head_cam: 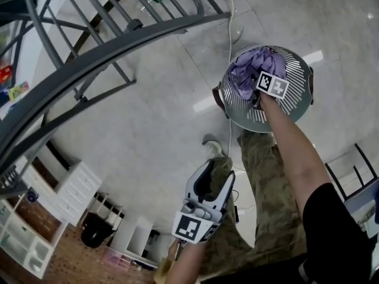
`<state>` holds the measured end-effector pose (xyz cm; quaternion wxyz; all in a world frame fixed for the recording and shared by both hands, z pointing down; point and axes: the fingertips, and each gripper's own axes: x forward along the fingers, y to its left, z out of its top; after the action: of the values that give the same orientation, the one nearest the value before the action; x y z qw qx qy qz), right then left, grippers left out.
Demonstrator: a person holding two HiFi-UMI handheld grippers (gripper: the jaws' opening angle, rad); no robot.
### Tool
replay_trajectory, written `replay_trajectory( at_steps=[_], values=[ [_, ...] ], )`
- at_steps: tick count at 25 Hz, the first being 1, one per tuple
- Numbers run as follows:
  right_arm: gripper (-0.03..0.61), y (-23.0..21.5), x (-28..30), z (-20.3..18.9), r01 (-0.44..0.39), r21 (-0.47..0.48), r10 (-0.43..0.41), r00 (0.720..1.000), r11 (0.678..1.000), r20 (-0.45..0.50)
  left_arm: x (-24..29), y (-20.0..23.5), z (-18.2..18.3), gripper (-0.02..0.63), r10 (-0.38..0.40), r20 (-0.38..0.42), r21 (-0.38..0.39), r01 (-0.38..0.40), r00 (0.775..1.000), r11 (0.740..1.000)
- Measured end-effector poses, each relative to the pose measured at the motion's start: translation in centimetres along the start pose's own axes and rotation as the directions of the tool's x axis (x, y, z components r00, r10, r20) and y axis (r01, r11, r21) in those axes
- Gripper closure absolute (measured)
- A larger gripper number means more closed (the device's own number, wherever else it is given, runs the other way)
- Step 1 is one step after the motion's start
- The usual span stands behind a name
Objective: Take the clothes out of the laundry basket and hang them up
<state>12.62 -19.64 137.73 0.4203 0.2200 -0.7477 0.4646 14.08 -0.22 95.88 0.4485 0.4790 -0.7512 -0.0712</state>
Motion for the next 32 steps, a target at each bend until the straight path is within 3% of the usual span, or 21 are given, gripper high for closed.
replay_trajectory(
  at_steps=[3,5,14,18,20,24,29,32],
  values=[
    [0.472,0.6,-0.2,0.5,0.02,-0.036,-0.019,1.0,0.999,0.003,-0.3,0.2,0.2,0.417,0.025,0.003,-0.008,-0.025,1.0,1.0],
    [0.555,1.3,-1.0,1.0,0.034,-0.075,-0.034,0.999,0.997,0.002,-0.8,-0.1,0.6,0.417,0.037,0.009,-0.017,-0.036,0.999,0.999],
    [0.568,5.6,-11.5,2.1,-0.046,-0.237,0.054,0.998,0.97,0.028,-3.1,-3.8,4.5,0.417,0.027,0.042,-0.005,-0.027,0.999,1.0],
    [0.569,8.2,-17.9,3.0,-0.059,-0.364,0.079,0.996,0.93,0.041,-4.3,-5.1,7.6,0.417,0.031,0.091,0.028,-0.034,0.995,0.999],
    [0.571,9.6,-22.0,3.9,-0.069,-0.469,0.102,0.994,0.88,0.044,-5.1,-6.2,9.2,0.417,0.024,0.11,0.054,-0.031,0.994,0.998],
    [0.572,13.8,-32.6,5.1,-0.081,-0.721,0.122,0.993,0.688,0.005,-9.3,-8.9,12.7,0.417,0.054,0.105,0.046,-0.059,0.993,0.997],
    [0.572,19.9,-43.2,10.5,-0.109,-0.842,0.232,0.973,0.529,0.02,-12.3,-12.0,17.5,0.417,0.05,0.15,0.098,-0.066,0.987,0.993],
    [0.572,24.2,-50.1,12.1,-0.136,-0.876,0.305,0.952,0.462,0.013,-14.6,-14.7,19.4,0.417,0.045,0.165,0.126,-0.067,0.985,0.99]
  ],
)
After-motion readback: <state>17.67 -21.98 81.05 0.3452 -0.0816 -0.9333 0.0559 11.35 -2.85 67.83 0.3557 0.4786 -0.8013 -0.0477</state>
